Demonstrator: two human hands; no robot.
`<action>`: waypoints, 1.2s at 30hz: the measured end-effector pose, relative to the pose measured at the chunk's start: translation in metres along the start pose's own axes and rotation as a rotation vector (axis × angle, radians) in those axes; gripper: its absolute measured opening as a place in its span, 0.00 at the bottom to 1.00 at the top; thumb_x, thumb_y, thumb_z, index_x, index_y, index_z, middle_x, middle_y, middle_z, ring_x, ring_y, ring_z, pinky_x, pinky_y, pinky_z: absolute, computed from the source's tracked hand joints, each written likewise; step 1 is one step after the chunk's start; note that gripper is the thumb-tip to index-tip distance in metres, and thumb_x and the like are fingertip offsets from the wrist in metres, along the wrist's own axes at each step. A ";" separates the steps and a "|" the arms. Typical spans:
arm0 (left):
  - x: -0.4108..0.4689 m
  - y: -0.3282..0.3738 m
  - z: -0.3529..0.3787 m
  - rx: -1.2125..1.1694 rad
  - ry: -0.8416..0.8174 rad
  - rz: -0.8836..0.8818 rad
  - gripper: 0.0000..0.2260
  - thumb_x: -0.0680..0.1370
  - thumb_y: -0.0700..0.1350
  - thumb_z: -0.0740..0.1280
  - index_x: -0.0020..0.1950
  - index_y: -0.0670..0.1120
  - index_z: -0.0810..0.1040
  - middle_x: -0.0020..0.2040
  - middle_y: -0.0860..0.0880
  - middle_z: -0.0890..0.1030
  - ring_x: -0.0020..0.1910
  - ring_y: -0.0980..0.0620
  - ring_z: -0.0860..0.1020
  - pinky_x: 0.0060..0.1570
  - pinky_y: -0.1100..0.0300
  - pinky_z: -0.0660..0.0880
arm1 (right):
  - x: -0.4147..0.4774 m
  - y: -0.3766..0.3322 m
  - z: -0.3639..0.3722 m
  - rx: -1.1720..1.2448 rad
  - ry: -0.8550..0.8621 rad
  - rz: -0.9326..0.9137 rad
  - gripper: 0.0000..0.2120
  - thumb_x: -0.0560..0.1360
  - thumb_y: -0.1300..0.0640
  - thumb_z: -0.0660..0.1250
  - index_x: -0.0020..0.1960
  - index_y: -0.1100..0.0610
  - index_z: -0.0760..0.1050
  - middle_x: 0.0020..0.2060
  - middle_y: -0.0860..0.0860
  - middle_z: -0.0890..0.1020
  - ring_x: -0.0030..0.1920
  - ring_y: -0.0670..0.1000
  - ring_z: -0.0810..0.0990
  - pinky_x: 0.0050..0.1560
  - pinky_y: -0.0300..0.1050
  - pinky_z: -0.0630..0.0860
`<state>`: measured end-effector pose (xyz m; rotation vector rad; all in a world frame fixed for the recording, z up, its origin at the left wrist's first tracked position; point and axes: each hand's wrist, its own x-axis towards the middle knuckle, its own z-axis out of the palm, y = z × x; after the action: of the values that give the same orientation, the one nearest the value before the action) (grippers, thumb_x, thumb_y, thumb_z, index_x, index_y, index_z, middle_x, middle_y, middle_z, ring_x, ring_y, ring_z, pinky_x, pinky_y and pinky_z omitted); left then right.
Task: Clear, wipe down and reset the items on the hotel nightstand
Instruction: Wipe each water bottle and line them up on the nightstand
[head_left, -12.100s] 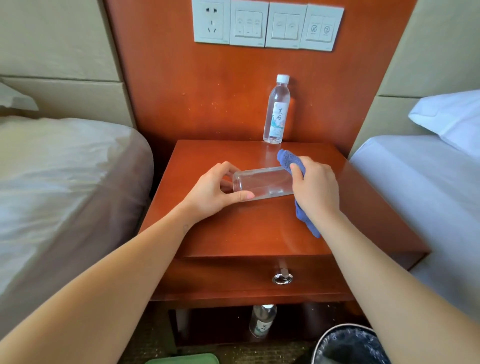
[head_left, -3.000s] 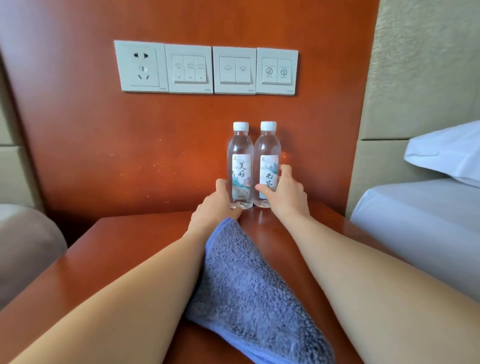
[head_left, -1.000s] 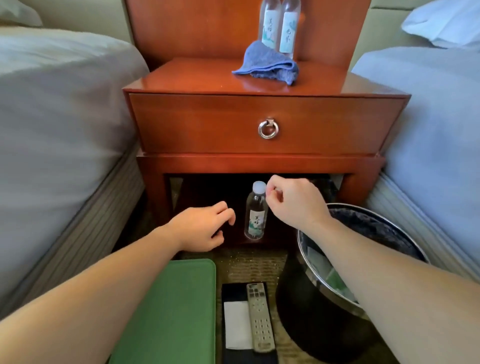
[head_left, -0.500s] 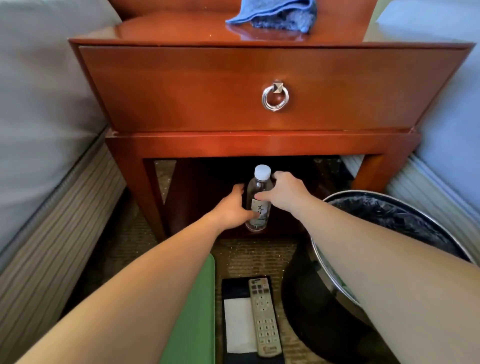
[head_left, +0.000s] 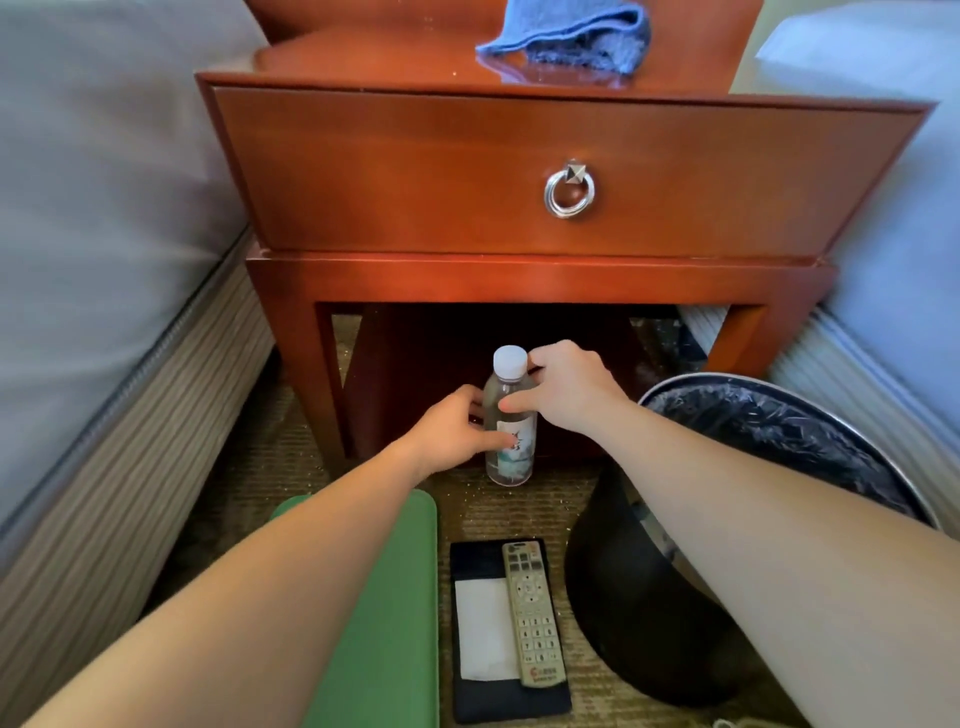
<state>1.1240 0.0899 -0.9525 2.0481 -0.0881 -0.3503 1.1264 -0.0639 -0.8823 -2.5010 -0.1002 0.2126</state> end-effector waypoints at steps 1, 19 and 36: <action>-0.008 0.001 -0.004 0.007 -0.023 0.007 0.23 0.71 0.46 0.77 0.61 0.45 0.72 0.55 0.51 0.78 0.55 0.52 0.79 0.57 0.55 0.77 | -0.004 -0.002 -0.003 0.002 -0.022 -0.014 0.18 0.67 0.48 0.77 0.54 0.51 0.80 0.42 0.48 0.81 0.46 0.50 0.80 0.43 0.45 0.75; -0.109 0.128 -0.102 -0.063 -0.021 0.263 0.31 0.67 0.55 0.78 0.65 0.51 0.69 0.60 0.50 0.80 0.56 0.56 0.81 0.58 0.58 0.76 | -0.057 -0.127 -0.179 0.210 -0.172 -0.254 0.16 0.71 0.48 0.74 0.56 0.54 0.81 0.48 0.53 0.86 0.46 0.53 0.86 0.47 0.45 0.82; -0.068 0.220 -0.186 0.130 0.420 0.346 0.30 0.67 0.62 0.75 0.61 0.48 0.74 0.52 0.53 0.81 0.48 0.60 0.80 0.52 0.60 0.78 | 0.011 -0.180 -0.233 0.818 0.166 -0.180 0.21 0.73 0.48 0.74 0.61 0.56 0.75 0.51 0.56 0.83 0.44 0.55 0.85 0.42 0.47 0.83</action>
<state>1.1308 0.1550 -0.6641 2.1433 -0.2077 0.3083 1.1738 -0.0528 -0.5918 -1.6739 -0.1363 -0.0336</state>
